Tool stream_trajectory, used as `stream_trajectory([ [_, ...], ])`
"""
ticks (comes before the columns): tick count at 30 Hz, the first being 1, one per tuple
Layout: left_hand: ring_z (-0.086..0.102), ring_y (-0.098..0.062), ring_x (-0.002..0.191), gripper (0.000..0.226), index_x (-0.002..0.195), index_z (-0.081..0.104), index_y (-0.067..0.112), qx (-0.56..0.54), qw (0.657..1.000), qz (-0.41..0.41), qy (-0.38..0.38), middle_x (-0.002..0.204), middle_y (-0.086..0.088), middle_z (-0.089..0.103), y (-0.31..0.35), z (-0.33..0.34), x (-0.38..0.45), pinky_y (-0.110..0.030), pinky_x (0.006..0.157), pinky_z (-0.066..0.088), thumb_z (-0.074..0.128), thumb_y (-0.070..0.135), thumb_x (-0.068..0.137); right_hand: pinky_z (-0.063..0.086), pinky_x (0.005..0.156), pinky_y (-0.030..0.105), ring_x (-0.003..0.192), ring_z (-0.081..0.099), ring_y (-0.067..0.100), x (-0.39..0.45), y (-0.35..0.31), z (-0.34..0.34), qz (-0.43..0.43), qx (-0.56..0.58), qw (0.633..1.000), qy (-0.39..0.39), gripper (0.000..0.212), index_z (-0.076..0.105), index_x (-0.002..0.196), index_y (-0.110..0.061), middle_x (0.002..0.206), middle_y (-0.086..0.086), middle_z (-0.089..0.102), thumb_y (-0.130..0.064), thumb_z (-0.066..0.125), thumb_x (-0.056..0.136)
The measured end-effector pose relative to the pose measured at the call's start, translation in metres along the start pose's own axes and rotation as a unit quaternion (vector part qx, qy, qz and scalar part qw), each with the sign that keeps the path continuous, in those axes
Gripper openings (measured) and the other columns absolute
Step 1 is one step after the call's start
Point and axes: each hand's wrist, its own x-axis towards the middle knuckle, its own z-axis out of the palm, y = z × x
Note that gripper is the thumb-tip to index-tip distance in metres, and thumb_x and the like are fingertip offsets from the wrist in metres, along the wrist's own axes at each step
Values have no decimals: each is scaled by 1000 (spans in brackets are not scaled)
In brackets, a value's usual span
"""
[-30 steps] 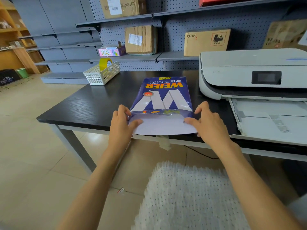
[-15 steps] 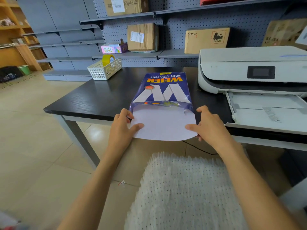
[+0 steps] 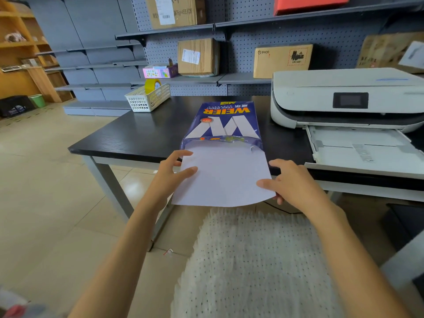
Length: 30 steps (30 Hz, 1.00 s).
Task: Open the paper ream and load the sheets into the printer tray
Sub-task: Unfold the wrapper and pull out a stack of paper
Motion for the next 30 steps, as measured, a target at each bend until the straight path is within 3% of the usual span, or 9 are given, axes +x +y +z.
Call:
stream_trajectory([
  [5,61,-32,110,24,111,65,35,-55,997,-34,-44,128,-14,57,2,3,6,-44,86,57,67,26,90,48,54,23,45,59,14,-7,4,0,-10,-5,999,-31,64,41,143,-26,63,1,66,-26,71,86],
  [11,70,-25,87,25,113,67,32,-113,991,-54,-50,122,-12,65,3,6,3,-38,76,60,64,18,93,43,41,14,41,58,9,-13,9,-5,3,0,995,-99,87,18,153,-36,68,3,67,-26,72,86],
  [15,70,-22,82,28,116,65,37,-119,987,-77,-79,118,-10,67,2,6,-3,-35,70,60,57,19,98,42,39,16,40,57,6,-9,14,-2,10,13,995,-96,78,22,152,-28,70,2,68,-35,68,89],
  [18,70,-27,91,30,118,65,38,-134,984,-73,-89,122,-12,66,2,5,-5,-42,80,59,55,17,99,42,52,24,71,60,10,6,18,3,13,24,998,-51,61,35,145,-22,114,4,66,-45,57,93],
  [20,70,-27,93,31,119,64,37,-143,983,-65,-94,123,-14,66,4,5,-7,-42,81,59,55,16,99,45,66,30,91,60,19,14,19,8,13,47,998,-29,60,34,146,-25,126,10,61,-45,55,94],
  [22,70,-28,94,31,120,64,37,-138,984,-53,-97,125,-15,65,6,3,-8,-43,83,58,56,16,99,47,74,36,98,62,25,19,19,15,-10,75,997,-7,64,25,148,-31,107,11,67,-42,56,94],
  [24,70,-29,95,31,120,63,37,-134,985,-49,-98,124,-14,65,8,2,-11,-46,85,58,56,17,99,46,70,35,97,60,28,20,18,17,-38,77,996,23,65,22,148,-36,89,9,66,-36,58,94],
  [27,71,-31,96,28,118,64,38,-116,988,-45,-94,121,-12,66,12,2,-17,-47,84,58,55,20,99,45,59,29,81,60,23,16,15,15,-61,76,995,35,60,30,145,-34,81,5,61,-26,60,94],
  [30,71,-24,90,25,114,65,39,-84,993,-18,-79,121,-6,65,17,0,-26,-36,73,58,55,21,99,43,55,22,70,57,13,7,12,13,-77,60,995,23,56,38,142,-34,80,0,55,-21,63,93],
])
